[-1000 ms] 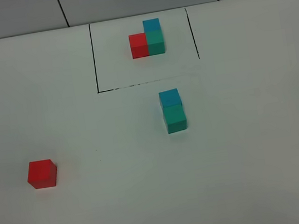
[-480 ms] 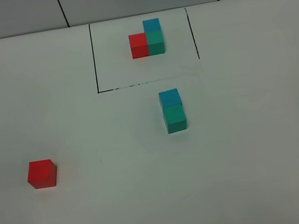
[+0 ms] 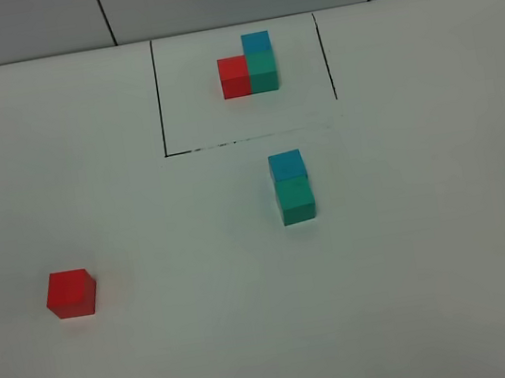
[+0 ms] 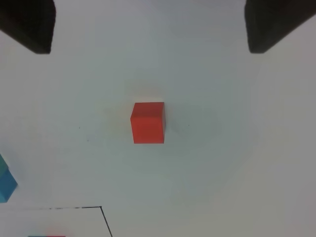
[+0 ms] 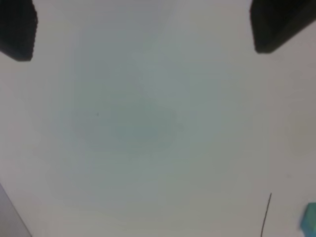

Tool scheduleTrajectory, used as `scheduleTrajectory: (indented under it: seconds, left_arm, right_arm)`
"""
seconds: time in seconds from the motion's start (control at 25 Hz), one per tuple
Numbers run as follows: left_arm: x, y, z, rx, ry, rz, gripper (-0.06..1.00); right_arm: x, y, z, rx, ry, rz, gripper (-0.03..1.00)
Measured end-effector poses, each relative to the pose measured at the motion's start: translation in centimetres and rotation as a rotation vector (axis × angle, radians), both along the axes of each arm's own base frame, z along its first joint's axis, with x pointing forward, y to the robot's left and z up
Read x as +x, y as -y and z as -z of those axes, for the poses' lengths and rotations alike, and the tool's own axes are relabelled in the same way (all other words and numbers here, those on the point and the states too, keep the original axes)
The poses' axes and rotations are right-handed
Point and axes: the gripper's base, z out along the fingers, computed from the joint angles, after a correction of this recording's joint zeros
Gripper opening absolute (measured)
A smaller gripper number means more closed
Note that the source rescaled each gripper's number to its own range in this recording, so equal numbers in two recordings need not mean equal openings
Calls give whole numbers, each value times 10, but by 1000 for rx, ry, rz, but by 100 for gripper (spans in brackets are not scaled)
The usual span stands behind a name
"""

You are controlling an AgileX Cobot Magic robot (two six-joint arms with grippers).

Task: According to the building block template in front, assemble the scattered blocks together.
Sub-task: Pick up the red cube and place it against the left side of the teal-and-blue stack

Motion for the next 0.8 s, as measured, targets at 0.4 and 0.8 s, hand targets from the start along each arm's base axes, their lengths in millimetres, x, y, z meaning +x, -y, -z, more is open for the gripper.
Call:
scheduleTrajectory:
  seconds: [0.4,0.8]
  left_arm:
    - [0,0,0,0,0,0,87]
    - [0,0,0,0,0,0,87]
  right_arm:
    - [0,0,0,-34,-2,-20,85]
    - [0,0,0,-34,-1,-22,85]
